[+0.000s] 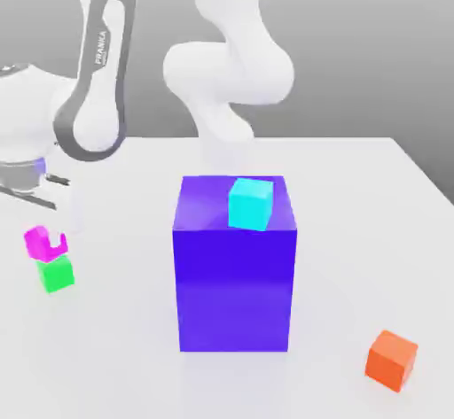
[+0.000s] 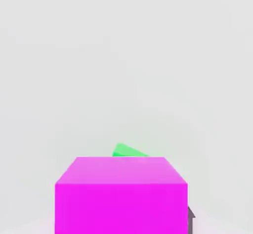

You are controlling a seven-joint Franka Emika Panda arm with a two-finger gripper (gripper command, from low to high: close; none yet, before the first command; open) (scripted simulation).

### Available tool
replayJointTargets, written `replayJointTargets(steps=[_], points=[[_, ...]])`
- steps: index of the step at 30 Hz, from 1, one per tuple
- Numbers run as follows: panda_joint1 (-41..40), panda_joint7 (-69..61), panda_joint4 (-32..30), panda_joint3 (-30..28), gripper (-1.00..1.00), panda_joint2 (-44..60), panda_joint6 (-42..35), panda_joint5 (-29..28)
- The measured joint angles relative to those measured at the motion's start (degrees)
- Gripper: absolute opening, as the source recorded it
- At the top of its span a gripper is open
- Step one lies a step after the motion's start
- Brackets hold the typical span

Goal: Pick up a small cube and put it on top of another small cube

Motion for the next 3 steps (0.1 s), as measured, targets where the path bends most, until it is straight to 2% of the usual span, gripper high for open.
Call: replayJointTargets(steps=[2,3], points=[[-1.32,-2.46,-0.08,2.01,-1.0,2.11,1.71,3.49],[-1.69,-3.15,-0.1,2.58,1.0,2.7,2.19,4.47]])
